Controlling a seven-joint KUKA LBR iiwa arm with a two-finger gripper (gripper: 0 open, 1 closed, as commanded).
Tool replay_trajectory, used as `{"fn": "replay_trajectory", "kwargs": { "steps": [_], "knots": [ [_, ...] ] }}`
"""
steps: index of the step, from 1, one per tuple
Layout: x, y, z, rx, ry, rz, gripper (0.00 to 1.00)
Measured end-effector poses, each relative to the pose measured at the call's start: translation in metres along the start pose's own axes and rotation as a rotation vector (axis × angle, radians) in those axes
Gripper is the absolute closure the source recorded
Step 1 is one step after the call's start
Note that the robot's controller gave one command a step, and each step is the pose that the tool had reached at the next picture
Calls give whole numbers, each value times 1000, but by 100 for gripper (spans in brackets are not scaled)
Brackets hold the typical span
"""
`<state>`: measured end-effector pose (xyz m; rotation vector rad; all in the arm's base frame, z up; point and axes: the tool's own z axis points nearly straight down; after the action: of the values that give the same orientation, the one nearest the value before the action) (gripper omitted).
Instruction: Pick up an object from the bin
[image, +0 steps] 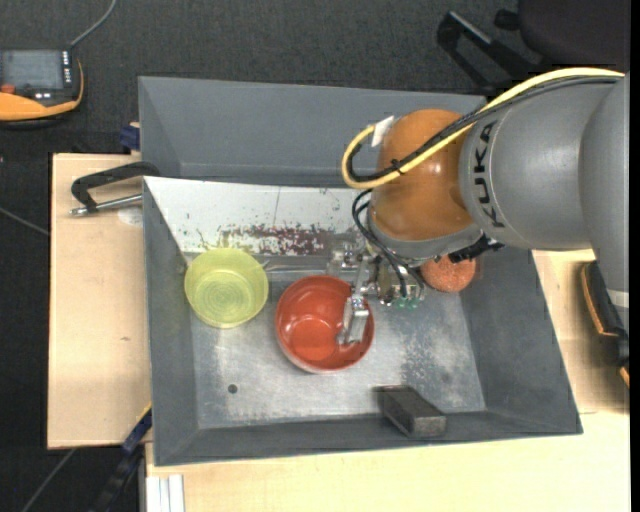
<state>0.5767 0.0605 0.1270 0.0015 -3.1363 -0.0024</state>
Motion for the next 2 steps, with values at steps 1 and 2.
{"fn": "replay_trajectory", "kwargs": {
  "steps": [1, 2],
  "knots": [
    [43, 23, 59, -2, 2, -30, 0],
    [39, 22, 55, -3, -7, -27, 100]
  ]
}}
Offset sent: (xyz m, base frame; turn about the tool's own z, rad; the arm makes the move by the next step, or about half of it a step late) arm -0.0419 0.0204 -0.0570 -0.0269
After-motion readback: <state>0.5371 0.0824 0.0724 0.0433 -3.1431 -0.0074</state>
